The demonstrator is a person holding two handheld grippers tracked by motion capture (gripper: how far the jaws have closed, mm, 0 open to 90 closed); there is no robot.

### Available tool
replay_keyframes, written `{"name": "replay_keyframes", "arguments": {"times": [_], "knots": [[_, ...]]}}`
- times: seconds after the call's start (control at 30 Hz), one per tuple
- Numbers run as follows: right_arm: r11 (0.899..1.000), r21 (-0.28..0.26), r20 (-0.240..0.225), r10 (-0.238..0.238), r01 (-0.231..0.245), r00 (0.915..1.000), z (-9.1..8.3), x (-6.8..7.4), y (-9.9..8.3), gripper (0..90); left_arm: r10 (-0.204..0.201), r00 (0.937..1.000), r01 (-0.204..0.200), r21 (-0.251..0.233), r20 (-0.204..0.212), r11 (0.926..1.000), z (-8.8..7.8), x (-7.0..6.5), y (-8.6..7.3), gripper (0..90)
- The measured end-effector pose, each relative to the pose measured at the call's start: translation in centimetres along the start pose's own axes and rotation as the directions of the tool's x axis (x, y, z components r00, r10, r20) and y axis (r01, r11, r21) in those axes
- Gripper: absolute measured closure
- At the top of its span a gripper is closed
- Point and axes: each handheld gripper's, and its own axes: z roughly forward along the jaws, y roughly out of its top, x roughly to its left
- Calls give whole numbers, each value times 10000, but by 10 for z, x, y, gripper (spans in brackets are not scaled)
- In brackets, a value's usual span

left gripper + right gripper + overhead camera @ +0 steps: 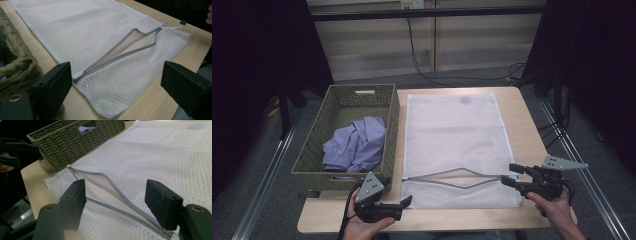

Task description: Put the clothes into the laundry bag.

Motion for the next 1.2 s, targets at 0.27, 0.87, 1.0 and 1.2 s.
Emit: {"name": "replay_keyframes", "arguments": {"times": [0.27,0.87,1.0,1.2], "knots": [[9999,102,-99,-35,37,9999,4,0,-1,360,-118,9999,118,-28,-12,9999,2,2,1,87],[9982,359,-613,-450,473,9971,23,5,3,422,45,9995,-43,-73,302,10000,5,-1,0,80],[9959,558,-735,-676,718,9950,34,7,6,458,-31,9995,37,-196,329,9998,6,-2,0,80],[9882,1120,-885,-949,1046,9915,54,10,10,482,-34,9990,52,-408,439,9992,7,-4,-1,80]]}}
